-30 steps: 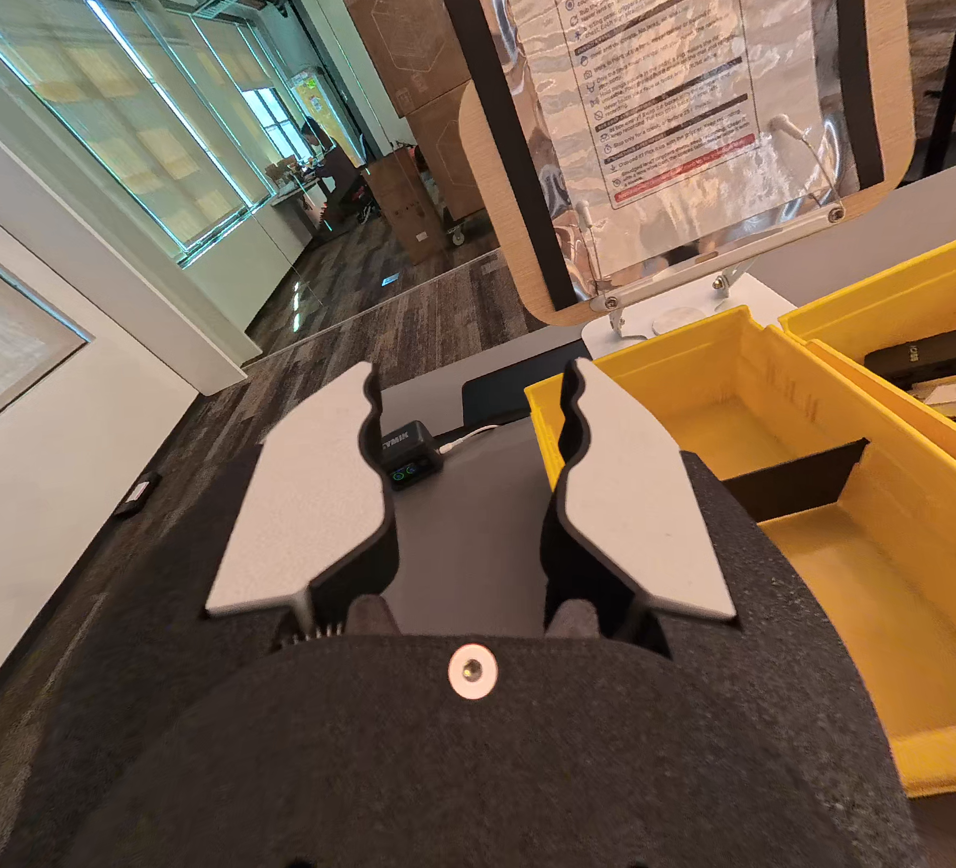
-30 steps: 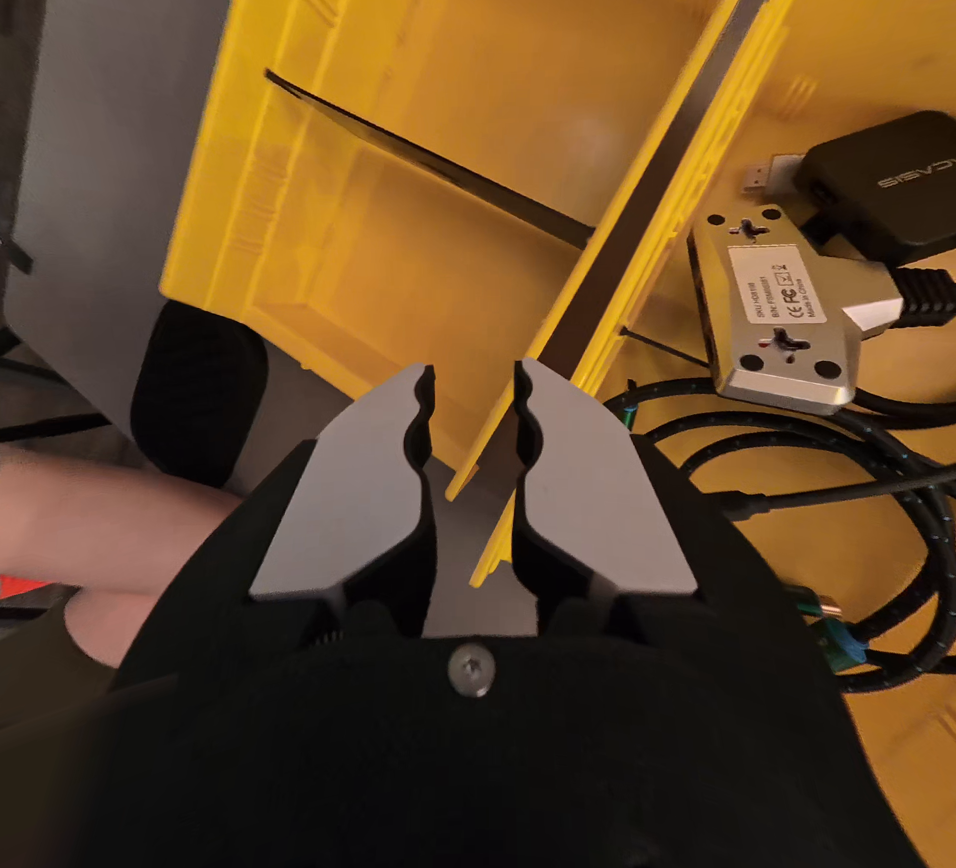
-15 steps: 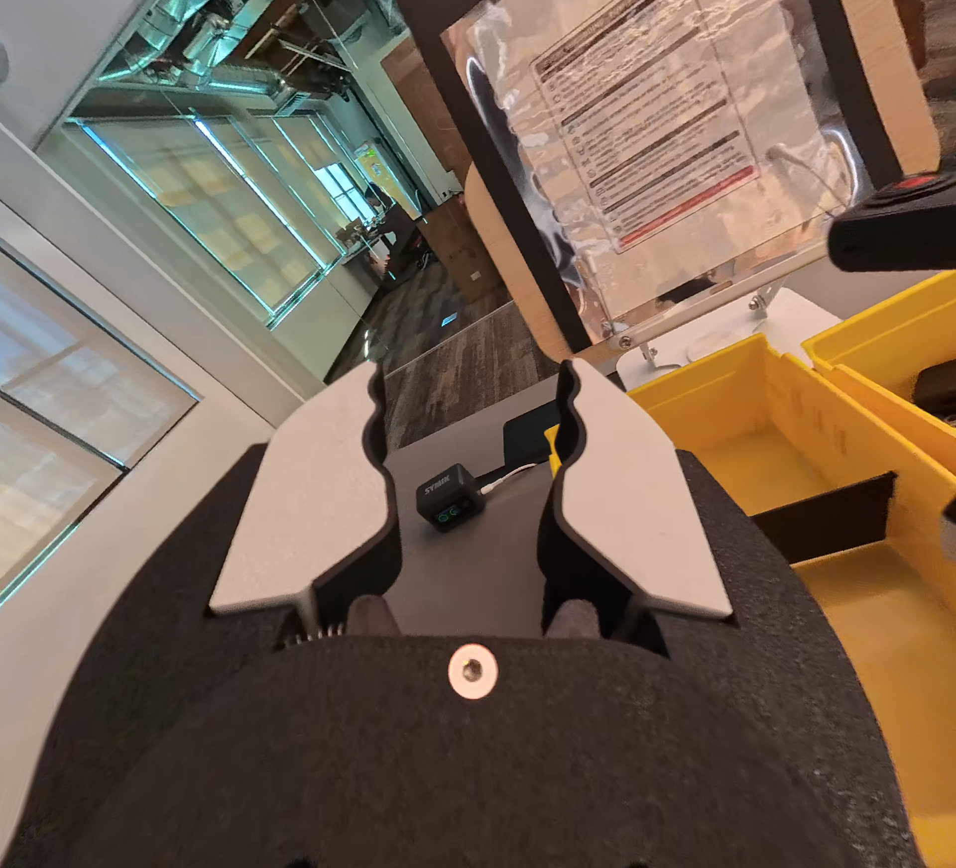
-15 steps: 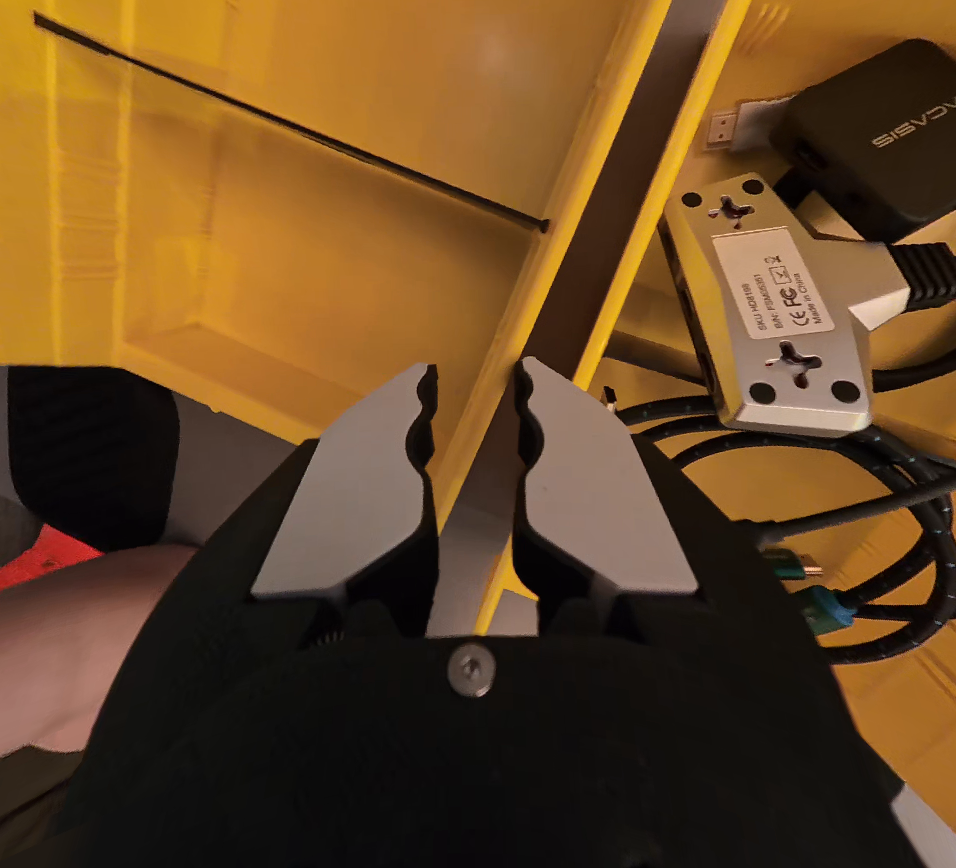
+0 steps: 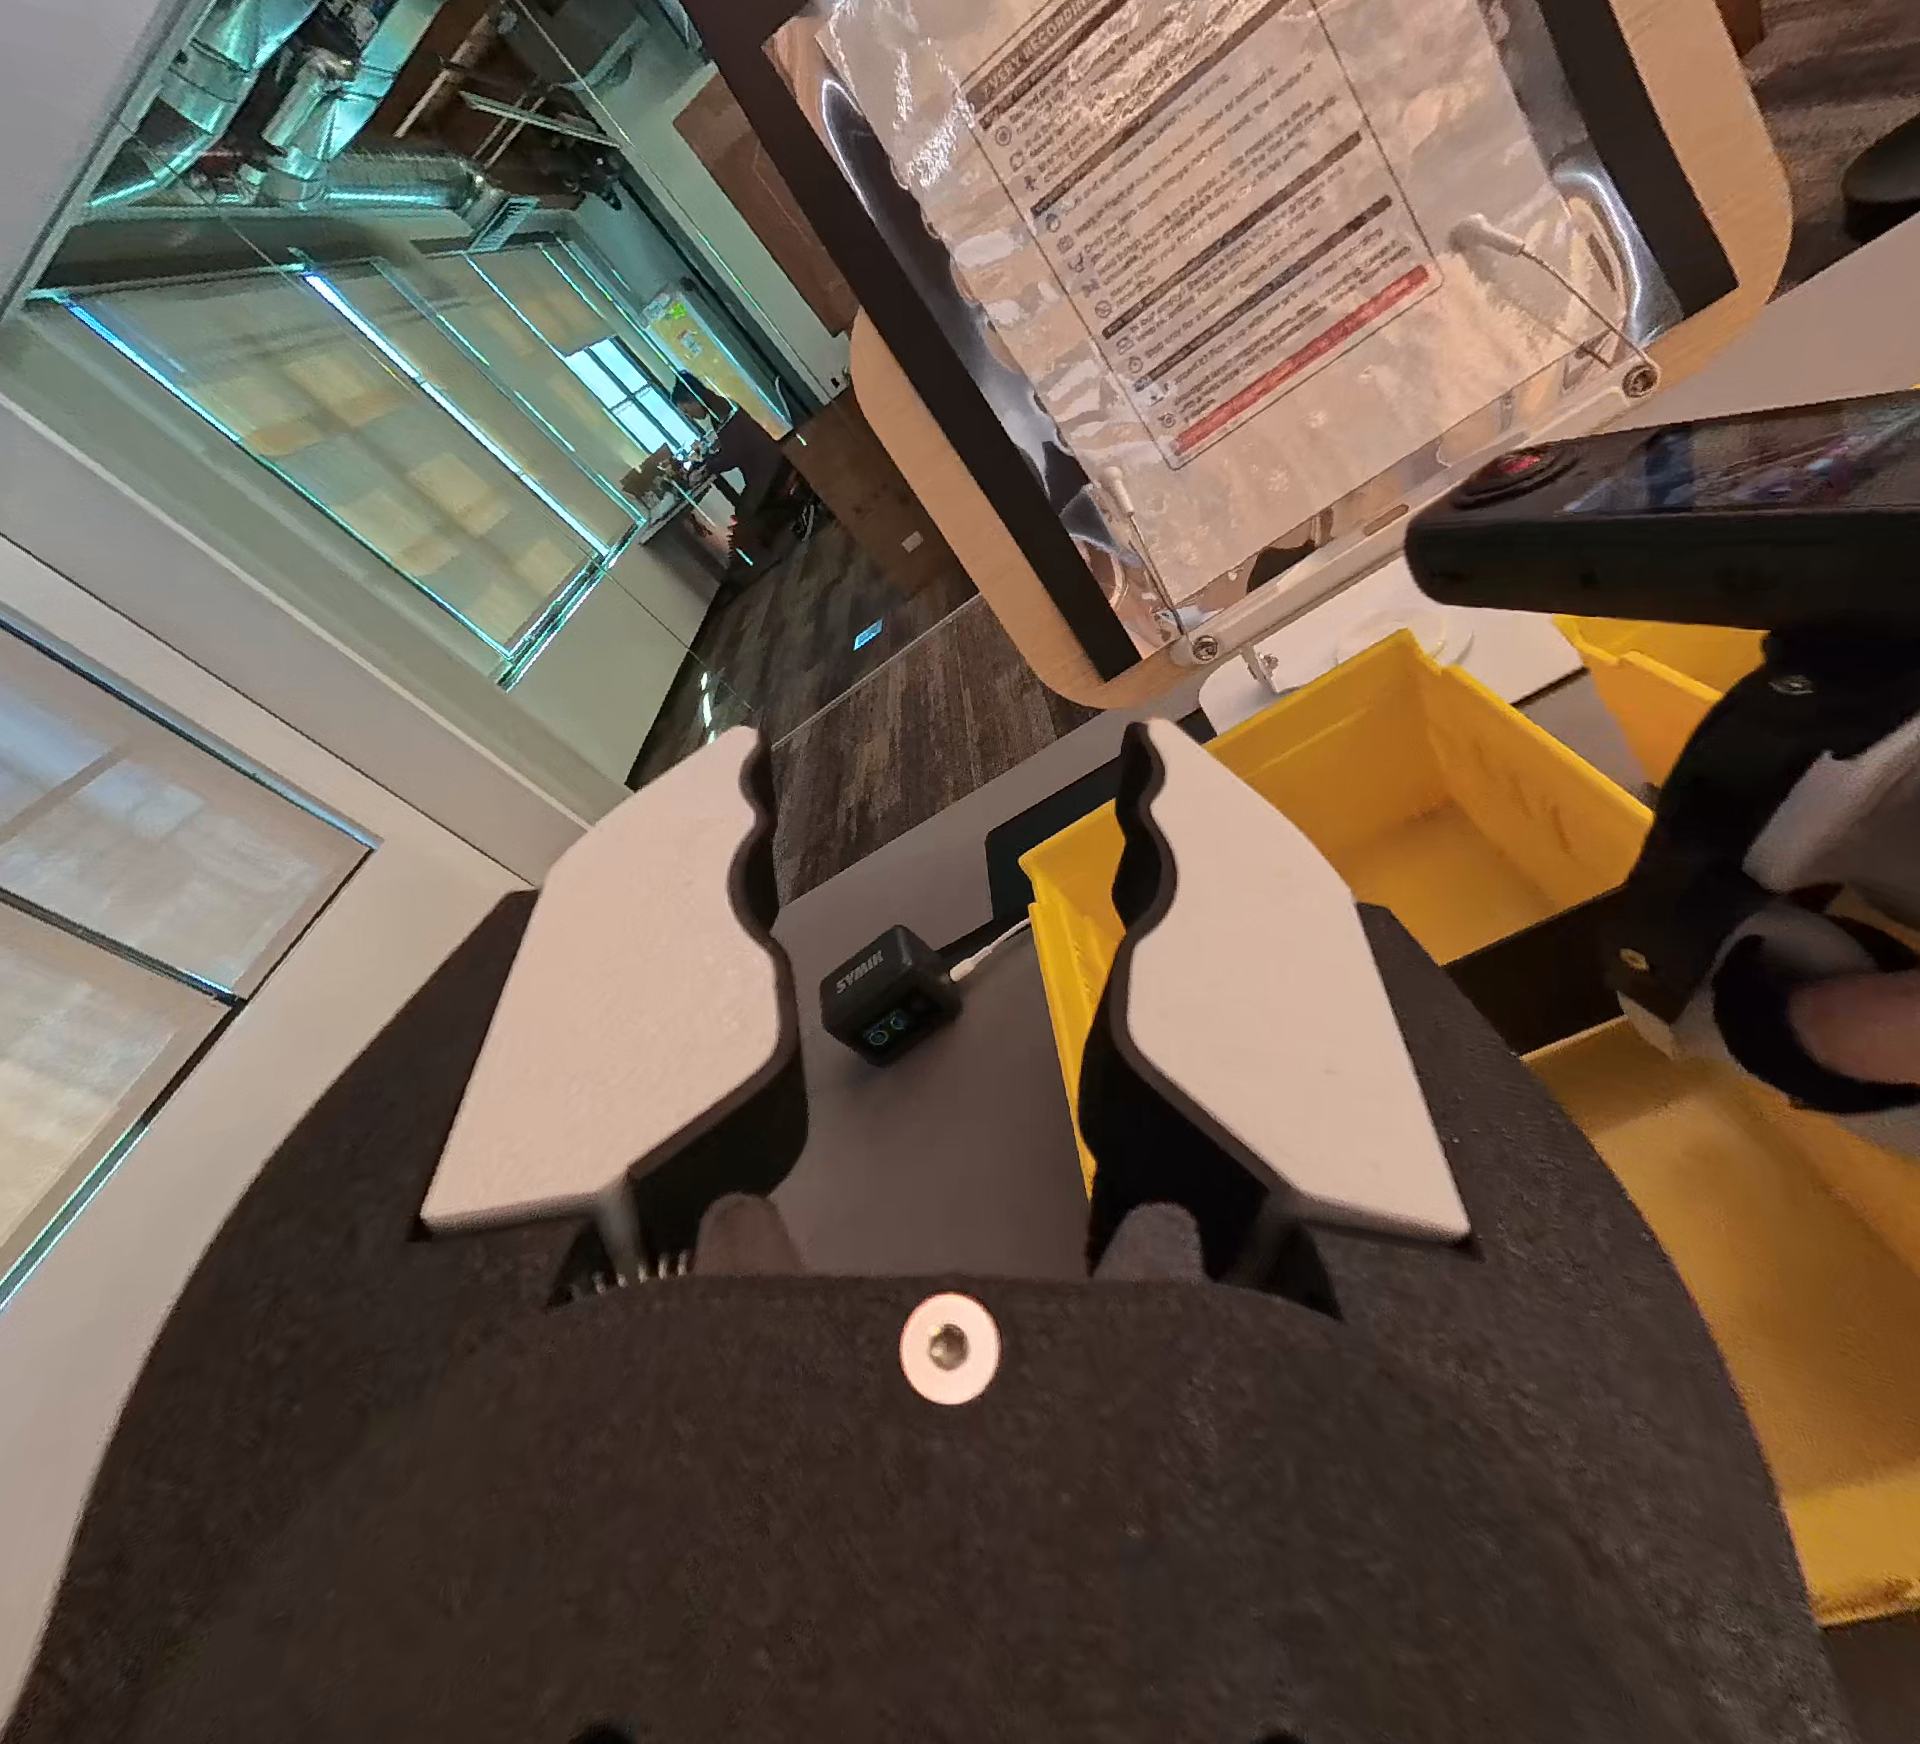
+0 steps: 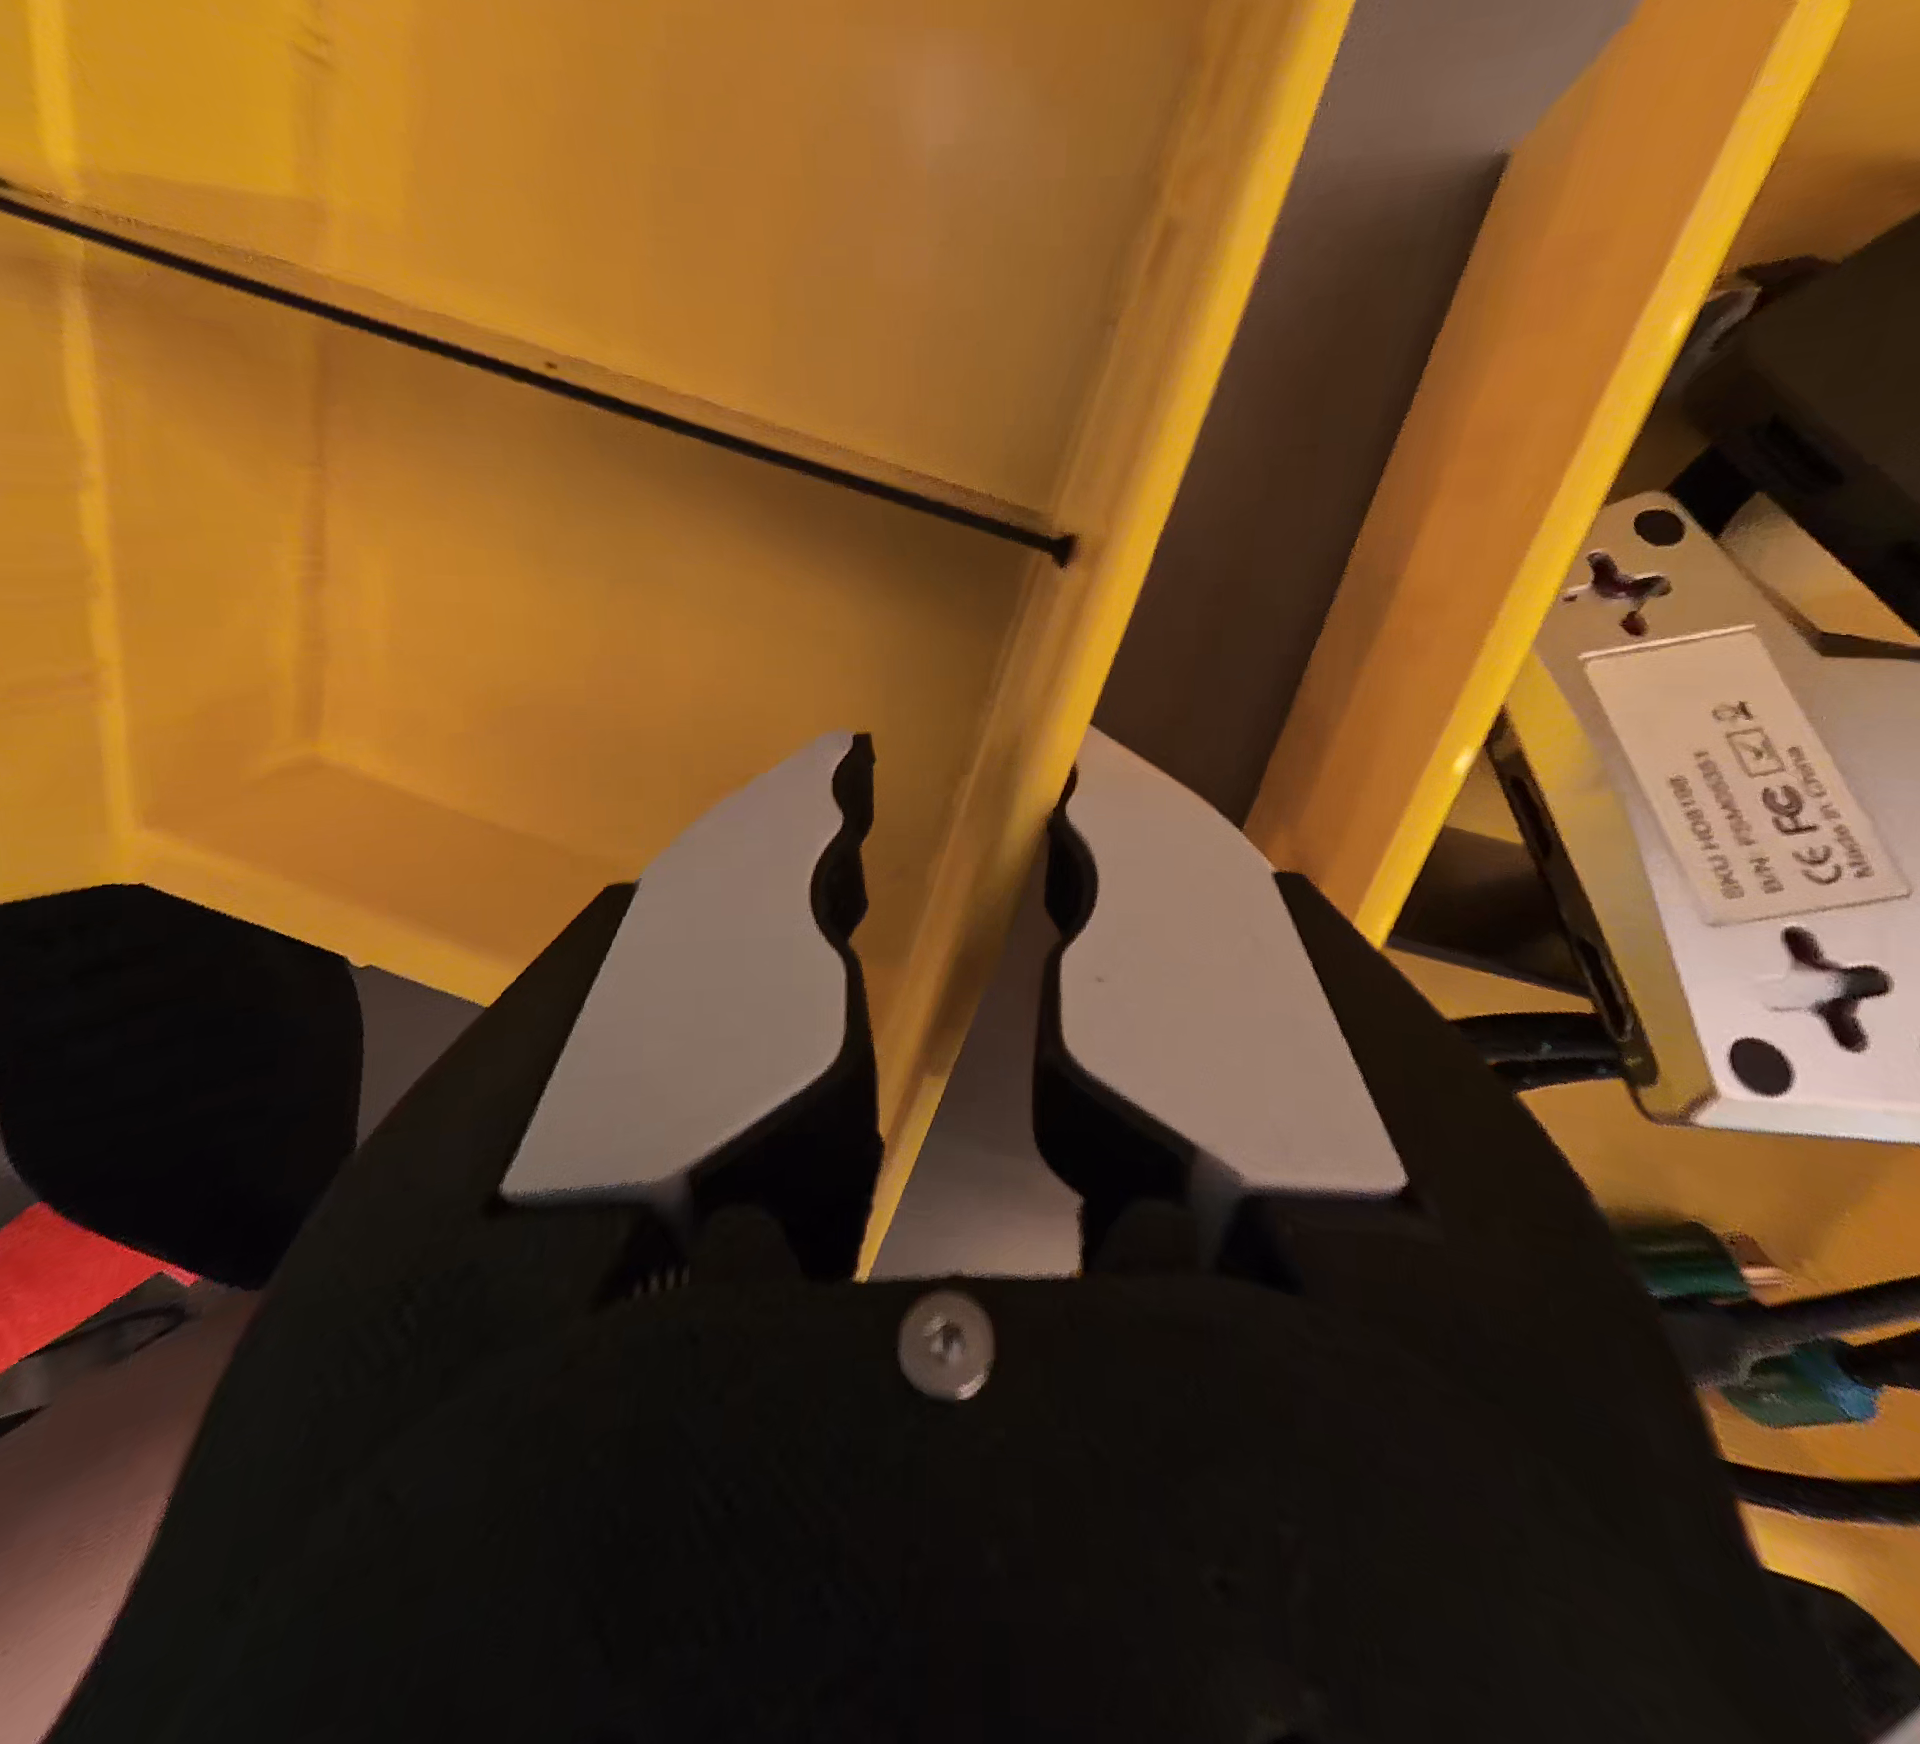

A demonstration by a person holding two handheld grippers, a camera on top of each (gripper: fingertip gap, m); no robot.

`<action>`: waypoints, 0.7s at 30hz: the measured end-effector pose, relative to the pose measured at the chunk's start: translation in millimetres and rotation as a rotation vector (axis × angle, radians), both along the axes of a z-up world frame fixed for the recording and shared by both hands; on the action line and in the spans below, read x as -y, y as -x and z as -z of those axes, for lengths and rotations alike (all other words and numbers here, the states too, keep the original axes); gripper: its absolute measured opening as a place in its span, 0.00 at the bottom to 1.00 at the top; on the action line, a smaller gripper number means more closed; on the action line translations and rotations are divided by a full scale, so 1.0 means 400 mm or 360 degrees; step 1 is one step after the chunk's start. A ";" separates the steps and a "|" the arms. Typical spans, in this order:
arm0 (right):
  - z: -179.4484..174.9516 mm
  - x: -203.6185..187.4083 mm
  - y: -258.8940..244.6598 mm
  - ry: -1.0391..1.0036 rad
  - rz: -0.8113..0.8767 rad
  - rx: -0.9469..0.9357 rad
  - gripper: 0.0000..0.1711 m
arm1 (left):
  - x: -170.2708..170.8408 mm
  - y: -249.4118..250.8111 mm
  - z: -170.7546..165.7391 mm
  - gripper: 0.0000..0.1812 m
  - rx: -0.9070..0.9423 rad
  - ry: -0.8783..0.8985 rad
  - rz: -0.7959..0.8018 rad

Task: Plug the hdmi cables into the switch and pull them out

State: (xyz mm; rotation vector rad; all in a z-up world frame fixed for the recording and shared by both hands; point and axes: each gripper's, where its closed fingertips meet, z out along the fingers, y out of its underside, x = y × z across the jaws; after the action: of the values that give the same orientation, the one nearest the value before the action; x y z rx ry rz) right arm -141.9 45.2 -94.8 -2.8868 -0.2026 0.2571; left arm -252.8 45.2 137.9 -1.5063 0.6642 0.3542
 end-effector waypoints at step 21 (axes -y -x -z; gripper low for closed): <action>0.033 -0.016 0.050 0.0242 -0.0129 -0.0105 0.04 | -0.004 0.000 0.022 0.32 -0.0172 0.0012 -0.0010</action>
State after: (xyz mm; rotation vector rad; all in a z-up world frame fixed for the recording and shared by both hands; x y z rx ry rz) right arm -161.8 51.7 -108.0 -3.0185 -0.3006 0.3982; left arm -252.7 46.6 129.3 -1.5046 0.7469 0.4411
